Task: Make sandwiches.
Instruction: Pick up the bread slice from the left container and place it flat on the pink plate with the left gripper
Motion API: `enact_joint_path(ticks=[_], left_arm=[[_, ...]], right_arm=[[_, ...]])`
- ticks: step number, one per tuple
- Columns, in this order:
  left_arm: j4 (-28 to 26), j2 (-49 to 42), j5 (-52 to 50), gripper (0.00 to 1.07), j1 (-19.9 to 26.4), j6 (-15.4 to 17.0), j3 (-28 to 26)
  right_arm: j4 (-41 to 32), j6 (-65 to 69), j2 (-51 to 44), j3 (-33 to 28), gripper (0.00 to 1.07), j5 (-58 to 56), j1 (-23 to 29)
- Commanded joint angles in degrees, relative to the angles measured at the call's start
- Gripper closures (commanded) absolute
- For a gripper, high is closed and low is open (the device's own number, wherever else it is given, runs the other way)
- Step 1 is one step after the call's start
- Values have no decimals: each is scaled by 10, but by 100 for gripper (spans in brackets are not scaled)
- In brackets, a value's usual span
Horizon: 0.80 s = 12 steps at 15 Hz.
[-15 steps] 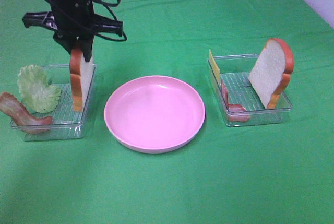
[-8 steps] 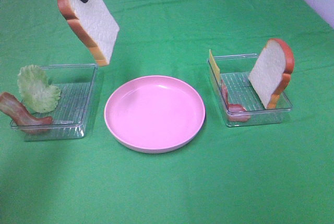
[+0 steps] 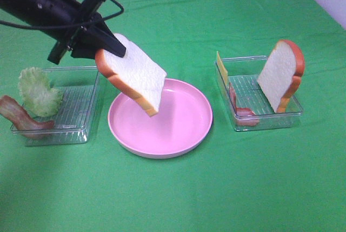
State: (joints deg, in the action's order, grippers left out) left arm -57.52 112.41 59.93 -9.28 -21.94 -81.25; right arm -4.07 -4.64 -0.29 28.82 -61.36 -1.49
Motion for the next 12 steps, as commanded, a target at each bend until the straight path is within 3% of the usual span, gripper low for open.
enact_joint_path(ticks=[1,2,8,12], left_arm=[[-88,40,-25,107,-14,-92,27],[-125,74,-38,107,-33,-118,27],[-133,117,-113,107,-80,-120,26],[-133,124,-128,104,-88,-114,26]], right_arm=[[-4,2,-9,-1,38,5,-5],[-4,2,-9,-1,38,5,-5],[-4,2,-9,-1,38,5,-5],[-4,2,-9,-1,38,5,-5]])
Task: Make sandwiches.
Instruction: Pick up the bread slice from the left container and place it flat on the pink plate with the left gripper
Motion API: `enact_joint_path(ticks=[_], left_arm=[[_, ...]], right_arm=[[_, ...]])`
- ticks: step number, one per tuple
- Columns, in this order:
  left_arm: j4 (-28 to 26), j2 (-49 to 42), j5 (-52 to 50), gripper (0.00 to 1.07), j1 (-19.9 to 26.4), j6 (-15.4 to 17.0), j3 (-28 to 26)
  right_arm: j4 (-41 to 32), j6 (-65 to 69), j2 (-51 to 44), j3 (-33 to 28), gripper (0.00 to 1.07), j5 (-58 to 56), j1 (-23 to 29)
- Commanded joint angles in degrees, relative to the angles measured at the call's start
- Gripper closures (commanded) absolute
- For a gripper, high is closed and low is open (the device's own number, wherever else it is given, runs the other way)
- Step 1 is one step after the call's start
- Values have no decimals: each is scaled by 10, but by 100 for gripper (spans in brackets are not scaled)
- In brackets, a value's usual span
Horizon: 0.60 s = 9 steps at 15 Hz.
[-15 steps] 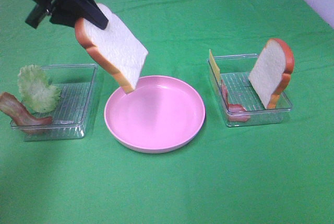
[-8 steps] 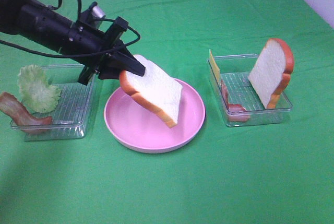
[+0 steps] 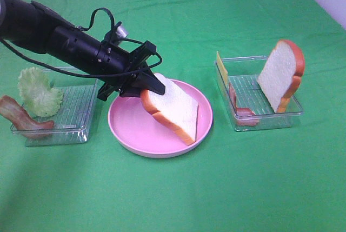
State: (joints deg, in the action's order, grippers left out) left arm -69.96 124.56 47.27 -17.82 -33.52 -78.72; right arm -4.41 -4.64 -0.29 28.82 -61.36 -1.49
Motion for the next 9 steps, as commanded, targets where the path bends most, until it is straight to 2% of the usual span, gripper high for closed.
enact_joint_path(ticks=[1,2,3,4,5,7,8,9], left_arm=[[-9,3,-1,101,-2,2,1],[-9,3,4,92,-2,2,1],[-9,3,9,78,-2,2,1],[1,2,19,45,-2,1,1],[13,0,19,34,-2,-1,-1],[83,-6,19,32,-2,8,-21],[123,-14,13,32,-5,31,-29],[142,-19,8,32,-6,42,-32]], right_arm=[[-1,2,-9,-1,38,5,-5],[-1,2,-9,-1,38,5,-5],[-1,2,-9,-1,38,5,-5],[-1,2,-9,-1,38,5,-5],[-1,2,-9,-1,38,5,-5],[-1,2,-9,-1,38,5,-5],[-1,2,-9,-1,38,5,-5],[-1,2,-9,-1,38,5,-5]])
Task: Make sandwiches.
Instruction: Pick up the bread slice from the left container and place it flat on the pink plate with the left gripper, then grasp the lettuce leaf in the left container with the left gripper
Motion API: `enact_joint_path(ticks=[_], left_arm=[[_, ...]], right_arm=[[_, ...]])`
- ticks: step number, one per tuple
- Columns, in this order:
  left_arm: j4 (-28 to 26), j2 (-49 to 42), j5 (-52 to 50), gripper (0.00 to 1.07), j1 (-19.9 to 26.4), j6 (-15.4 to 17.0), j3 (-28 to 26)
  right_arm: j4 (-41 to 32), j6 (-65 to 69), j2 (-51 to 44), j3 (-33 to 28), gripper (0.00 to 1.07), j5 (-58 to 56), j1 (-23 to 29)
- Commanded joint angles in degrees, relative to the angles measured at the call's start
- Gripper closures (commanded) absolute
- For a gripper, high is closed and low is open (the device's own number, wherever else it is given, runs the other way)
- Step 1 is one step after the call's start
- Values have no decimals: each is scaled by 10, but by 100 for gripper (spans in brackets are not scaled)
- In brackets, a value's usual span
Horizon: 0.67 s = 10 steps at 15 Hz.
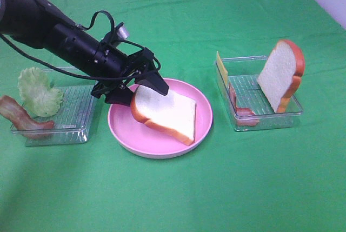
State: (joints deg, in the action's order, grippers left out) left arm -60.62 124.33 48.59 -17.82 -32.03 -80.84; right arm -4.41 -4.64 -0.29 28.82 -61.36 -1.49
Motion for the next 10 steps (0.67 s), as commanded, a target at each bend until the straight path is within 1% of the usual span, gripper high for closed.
enact_joint_path(ticks=[1,2,3,4,5,6,7,8,9,10], left_arm=[[94,-32,-22,32,-13,50,-13],[138,-45,-37,32,-20,79,-13],[186,-57,-50,32,-25,116,-13],[225,-68,-49,32,-27,163,-16],[268,-84,-46,32,-27,199,-18],[339,-106,-41,32,-27,247,-21],[383,-125,-33,32,-27,286,-21],[417,-144,-21,32,-27,314,-21],[464,-163,-1,32,-27,352,-21],[504,-178,17,32,-27,383,-22]], right_arm=[[-1,2,-9,-1,38,5,-5],[-1,2,-9,-1,38,5,-5],[-1,2,-9,-1,38,5,-5],[-1,2,-9,-1,38,5,-5],[-1,2,-9,-1,38,5,-5],[-1,2,-9,-1,38,5,-5],[-1,2,-9,-1,38,5,-5],[-1,2,-9,-1,38,5,-5],[-1,2,-9,-1,38,5,-5],[-1,2,-9,-1,38,5,-5]])
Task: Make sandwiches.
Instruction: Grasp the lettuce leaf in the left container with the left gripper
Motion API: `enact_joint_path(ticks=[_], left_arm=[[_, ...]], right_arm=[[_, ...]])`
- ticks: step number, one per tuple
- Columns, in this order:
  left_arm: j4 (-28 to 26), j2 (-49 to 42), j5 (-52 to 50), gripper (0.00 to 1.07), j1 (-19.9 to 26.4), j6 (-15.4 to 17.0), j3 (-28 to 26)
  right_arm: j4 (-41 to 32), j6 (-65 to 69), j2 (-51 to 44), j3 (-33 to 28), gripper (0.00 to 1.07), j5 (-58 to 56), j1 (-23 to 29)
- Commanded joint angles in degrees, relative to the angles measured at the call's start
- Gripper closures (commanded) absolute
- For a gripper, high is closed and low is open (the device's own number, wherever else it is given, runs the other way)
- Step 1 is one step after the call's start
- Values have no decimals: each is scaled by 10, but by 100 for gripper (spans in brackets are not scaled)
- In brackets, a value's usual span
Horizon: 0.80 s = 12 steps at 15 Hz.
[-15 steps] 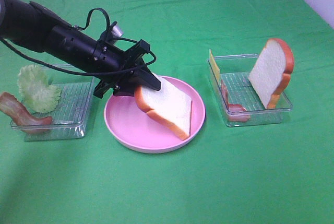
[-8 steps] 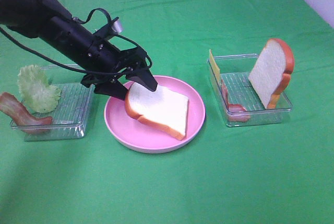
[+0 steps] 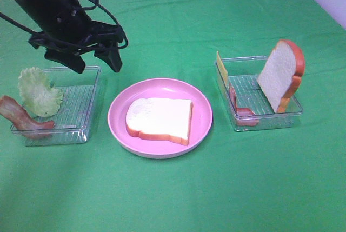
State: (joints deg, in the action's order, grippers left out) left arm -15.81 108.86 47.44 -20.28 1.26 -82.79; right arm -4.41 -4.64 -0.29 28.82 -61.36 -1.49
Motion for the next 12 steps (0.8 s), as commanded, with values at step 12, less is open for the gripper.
enact_joint_path(ticks=[12], left_arm=[[267,11,136,32,105,179,-53]], right_arm=[[-1,2,-9,-1,38,5,-5]])
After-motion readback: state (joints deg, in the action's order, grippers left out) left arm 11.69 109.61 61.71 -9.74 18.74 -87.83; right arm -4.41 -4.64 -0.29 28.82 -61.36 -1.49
